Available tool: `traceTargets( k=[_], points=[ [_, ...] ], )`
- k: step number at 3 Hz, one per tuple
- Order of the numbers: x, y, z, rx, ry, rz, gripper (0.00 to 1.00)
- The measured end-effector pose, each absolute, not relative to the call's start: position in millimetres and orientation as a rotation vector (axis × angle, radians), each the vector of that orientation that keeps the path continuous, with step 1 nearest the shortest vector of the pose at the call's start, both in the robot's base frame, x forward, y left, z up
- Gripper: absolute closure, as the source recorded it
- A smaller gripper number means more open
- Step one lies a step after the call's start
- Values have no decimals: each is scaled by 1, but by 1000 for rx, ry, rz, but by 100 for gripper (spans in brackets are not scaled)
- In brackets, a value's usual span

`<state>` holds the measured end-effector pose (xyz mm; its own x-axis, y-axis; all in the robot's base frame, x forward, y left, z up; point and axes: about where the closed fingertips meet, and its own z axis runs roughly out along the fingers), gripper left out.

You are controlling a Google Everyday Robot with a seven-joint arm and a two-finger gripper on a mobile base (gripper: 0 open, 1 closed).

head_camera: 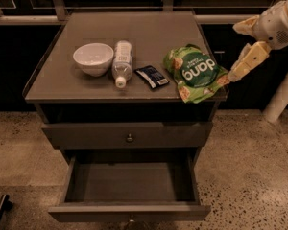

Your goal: Place green rice chip bag into middle drawer

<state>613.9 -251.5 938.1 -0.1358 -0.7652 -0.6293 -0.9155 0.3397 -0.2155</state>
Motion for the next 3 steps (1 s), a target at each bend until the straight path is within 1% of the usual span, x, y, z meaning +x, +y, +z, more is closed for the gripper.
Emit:
traceTargets(
  k=[2,3],
  points=[
    [645,-225,883,-1427,1996,518,0],
    [651,-211,867,-1431,2018,574,0]
  ],
)
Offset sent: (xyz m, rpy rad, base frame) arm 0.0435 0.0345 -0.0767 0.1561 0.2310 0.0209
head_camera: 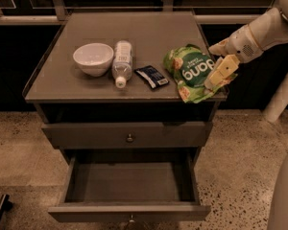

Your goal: Place green rice chip bag into middle drawer

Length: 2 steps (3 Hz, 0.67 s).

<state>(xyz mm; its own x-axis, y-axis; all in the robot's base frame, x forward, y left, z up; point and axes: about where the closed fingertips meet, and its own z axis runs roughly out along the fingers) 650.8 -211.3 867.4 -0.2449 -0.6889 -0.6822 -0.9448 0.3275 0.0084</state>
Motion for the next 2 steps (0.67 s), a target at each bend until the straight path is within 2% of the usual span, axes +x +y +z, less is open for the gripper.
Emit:
traceTargets(
  k=[1,2],
  points=[
    [651,-211,867,-1431,2019,575,18],
    [651,-211,867,-1431,2019,575,41]
  ],
)
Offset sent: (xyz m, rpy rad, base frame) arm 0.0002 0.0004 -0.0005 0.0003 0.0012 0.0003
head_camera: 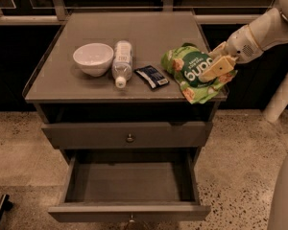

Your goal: Place green rice chip bag into middle drawer

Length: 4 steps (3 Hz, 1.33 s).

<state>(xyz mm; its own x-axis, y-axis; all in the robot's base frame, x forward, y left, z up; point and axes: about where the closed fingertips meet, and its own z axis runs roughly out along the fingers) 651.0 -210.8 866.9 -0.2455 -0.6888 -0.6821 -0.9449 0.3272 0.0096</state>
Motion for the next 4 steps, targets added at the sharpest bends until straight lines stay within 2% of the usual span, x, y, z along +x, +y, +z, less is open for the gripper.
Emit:
traceTargets(
  k=[2,3,4],
  points=[
    [651,-211,867,-1431,2018,575,87],
    [651,-211,867,-1431,2018,575,100],
    [651,-211,867,-1431,2018,575,100]
  ],
)
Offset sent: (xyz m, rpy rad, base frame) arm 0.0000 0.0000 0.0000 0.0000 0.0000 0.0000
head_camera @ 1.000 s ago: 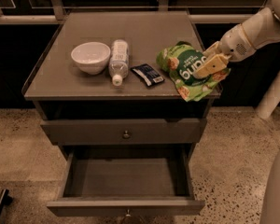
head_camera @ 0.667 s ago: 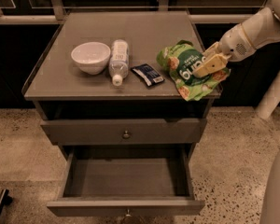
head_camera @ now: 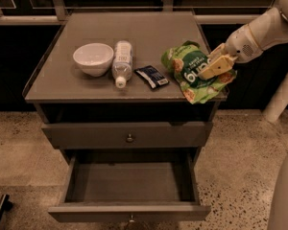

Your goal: Place green rice chip bag into middle drawer

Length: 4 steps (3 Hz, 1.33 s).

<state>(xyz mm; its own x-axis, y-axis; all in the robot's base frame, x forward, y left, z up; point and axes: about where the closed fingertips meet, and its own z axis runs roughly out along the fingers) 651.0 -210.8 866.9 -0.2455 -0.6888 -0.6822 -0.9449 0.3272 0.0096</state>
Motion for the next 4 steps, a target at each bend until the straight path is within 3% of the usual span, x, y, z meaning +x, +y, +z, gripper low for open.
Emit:
traceTargets(
  k=[1,3,4],
  points=[
    [637,-209,876,-1426,2020,543,100],
    [558,-194,908,-1337,2007,458,100],
    [526,-179,888,-1304,1973,580,100]
  ],
)
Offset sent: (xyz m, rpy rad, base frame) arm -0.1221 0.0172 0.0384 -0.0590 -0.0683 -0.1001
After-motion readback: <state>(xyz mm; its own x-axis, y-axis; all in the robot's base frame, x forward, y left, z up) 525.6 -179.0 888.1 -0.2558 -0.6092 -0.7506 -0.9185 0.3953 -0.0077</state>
